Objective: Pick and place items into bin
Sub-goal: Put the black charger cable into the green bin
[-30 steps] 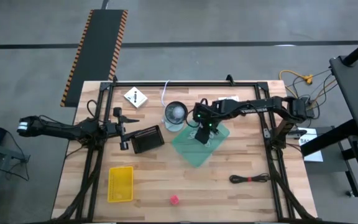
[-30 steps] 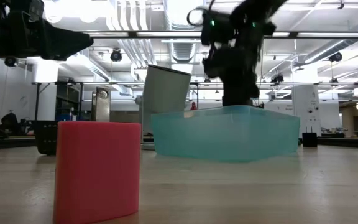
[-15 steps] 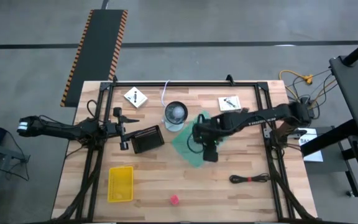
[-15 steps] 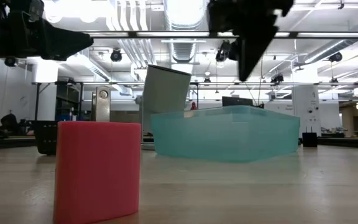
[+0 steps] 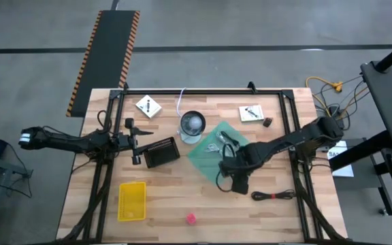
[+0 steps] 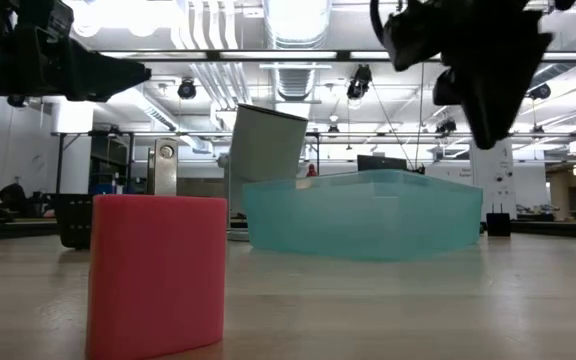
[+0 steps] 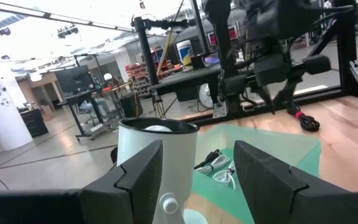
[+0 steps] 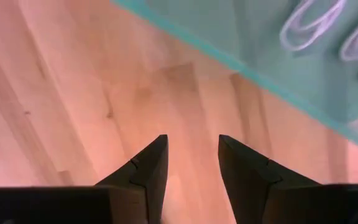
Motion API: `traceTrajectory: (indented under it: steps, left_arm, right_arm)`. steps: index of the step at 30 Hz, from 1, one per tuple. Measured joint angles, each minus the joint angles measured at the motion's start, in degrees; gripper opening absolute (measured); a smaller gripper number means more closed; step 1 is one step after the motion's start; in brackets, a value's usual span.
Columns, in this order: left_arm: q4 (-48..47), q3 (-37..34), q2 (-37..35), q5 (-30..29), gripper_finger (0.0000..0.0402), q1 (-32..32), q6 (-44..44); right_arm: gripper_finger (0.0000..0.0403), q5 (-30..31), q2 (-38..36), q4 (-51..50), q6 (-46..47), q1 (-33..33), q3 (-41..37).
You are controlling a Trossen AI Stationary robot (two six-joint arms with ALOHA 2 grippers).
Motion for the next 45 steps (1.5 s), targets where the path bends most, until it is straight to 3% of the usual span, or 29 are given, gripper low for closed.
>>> traceTrajectory:
  steps: [5, 16, 25, 40, 45]
  left_arm:
    - [0.0, 0.0, 0.0, 0.0, 0.0183, 0.0, -0.1]
    - [1.5, 0.0, -0.3, 0.0, 0.0183, 0.0, -0.1]
    - [3.4, 0.0, -0.3, 0.0, 0.0183, 0.0, -0.1]
    - [3.2, 0.0, -0.3, 0.0, 0.0183, 0.0, -0.1]
    - [3.2, 0.0, -0.3, 0.0, 0.0183, 0.0, -0.1]
  right_arm:
    - [0.0137, 0.3, 0.0, 0.3, 4.5, 4.3, -0.1]
    - [0.0207, 4.6, 0.0, 0.4, 18.7, 13.9, -4.1]
    - [0.0207, 4.8, 0.0, 0.4, 22.9, 17.8, -5.4]
    - [0.0198, 4.6, -1.0, 0.6, 22.3, 18.0, -4.9]
    - [0.0198, 8.8, -6.5, 8.5, 16.8, 18.8, -4.2]
